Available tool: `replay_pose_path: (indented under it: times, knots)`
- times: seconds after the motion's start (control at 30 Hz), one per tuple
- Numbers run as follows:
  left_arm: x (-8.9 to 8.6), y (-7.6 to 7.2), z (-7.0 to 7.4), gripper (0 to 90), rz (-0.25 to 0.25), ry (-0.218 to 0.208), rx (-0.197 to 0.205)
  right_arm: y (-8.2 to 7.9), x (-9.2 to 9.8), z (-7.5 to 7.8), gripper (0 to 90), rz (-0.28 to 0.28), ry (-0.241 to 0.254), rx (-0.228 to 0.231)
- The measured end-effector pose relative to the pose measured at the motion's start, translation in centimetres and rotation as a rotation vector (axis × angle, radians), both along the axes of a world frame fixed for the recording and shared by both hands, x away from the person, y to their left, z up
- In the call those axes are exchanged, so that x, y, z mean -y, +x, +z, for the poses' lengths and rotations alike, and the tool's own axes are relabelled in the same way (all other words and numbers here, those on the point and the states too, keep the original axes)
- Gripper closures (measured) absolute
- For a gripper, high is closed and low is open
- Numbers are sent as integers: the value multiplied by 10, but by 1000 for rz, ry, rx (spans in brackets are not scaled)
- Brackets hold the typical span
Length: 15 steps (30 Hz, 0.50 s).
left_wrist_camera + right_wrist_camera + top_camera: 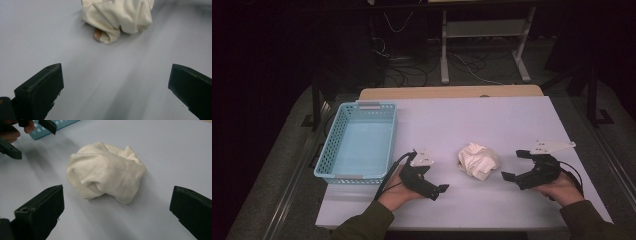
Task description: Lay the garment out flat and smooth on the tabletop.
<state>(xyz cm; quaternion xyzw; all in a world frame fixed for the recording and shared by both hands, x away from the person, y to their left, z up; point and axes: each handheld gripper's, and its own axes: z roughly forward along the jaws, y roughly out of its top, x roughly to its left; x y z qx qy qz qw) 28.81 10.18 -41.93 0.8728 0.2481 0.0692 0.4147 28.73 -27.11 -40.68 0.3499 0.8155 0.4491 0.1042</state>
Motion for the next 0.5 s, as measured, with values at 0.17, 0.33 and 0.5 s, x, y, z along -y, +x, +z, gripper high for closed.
replay_pose_path:
  times: [0.17, 0.33, 0.5]
  knots:
    - [-5, -6, -3, 0, 12, -2, -6, 3, -5, 0, 0, 5, -6, -3]
    - [-5, -11, -4, 0, 17, -3, -6, 5, -8, 0, 0, 13, -10, -11]
    - [-6, -12, -6, 0, 42, -25, -22, 10, -12, 3, 0, 13, -5, -15]
